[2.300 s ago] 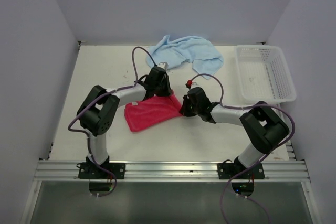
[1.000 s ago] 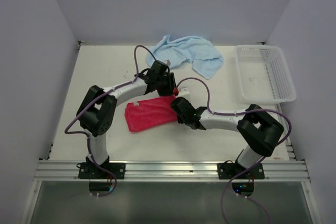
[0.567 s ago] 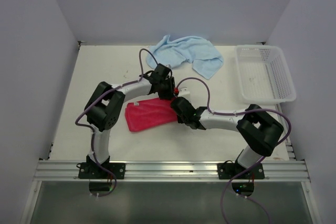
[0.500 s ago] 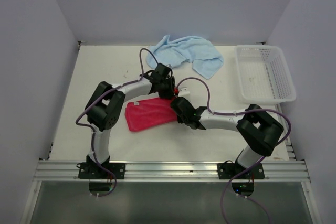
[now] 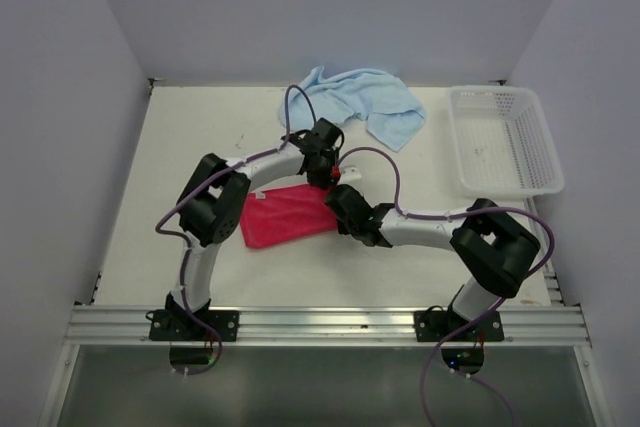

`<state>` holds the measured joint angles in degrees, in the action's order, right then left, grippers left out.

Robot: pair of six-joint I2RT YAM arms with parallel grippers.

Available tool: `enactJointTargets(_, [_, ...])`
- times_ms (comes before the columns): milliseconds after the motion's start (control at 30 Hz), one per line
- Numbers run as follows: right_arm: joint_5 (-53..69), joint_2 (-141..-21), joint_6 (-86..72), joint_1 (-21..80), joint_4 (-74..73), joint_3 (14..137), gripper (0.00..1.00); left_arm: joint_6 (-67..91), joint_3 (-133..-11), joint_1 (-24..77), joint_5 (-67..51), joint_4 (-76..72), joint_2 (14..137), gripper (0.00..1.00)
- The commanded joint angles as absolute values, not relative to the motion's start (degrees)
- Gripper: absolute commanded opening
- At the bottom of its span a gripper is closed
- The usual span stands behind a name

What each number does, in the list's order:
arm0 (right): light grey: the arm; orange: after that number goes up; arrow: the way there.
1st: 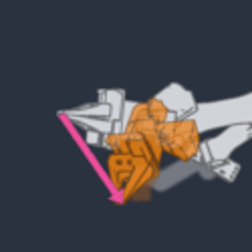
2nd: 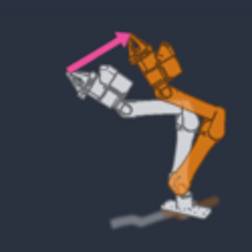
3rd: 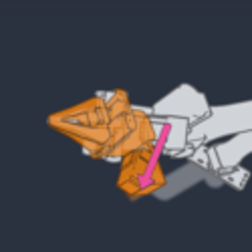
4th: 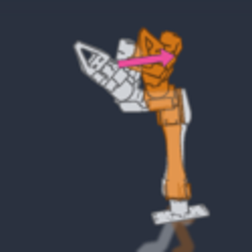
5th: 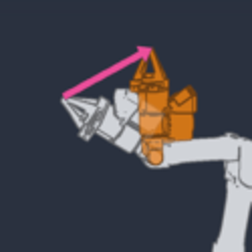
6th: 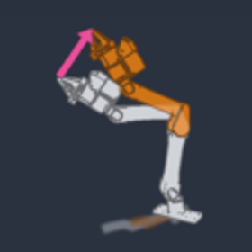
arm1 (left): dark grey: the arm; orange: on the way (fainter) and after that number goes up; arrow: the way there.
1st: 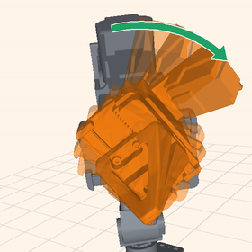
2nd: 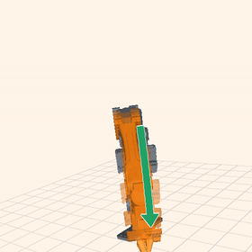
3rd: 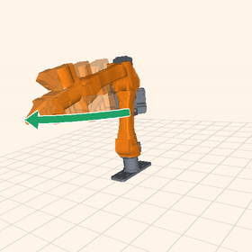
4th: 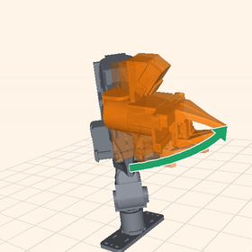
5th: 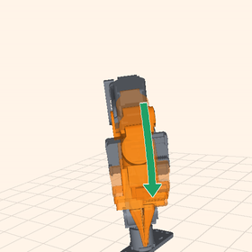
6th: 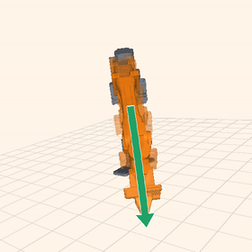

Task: Roll the towels
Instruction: Roll the towel

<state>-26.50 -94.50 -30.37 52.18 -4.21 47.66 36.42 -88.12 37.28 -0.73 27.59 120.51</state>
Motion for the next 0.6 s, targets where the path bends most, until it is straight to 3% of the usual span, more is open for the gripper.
enactJointTargets(0, [-28.9, -94.5, -30.1, 52.2, -1.4, 48.2, 0.00, 32.5, -90.9, 37.4, 7.0, 34.1, 124.0, 0.35])
enactJointTargets(167, [-29.2, -93.7, -30.4, 52.3, -0.4, 47.6, 0.00, 31.8, -93.6, 38.8, 10.0, 38.3, 127.1, 0.29])
enactJointTargets(333, [-29.2, -92.6, -30.8, 52.2, 1.1, 46.4, 0.00, 33.0, -92.2, 39.0, 9.0, 36.9, 127.4, 0.14])
enactJointTargets(433, [-28.7, -90.6, -30.9, 52.2, 1.6, 45.1, 0.10, 33.9, -90.3, 39.0, 7.3, 33.8, 126.5, 0.00])
enactJointTargets(567, [-25.7, -85.4, -32.3, 52.1, 2.5, 42.2, 0.30, 36.5, -85.9, 38.8, 2.9, 26.4, 123.1, 0.00])
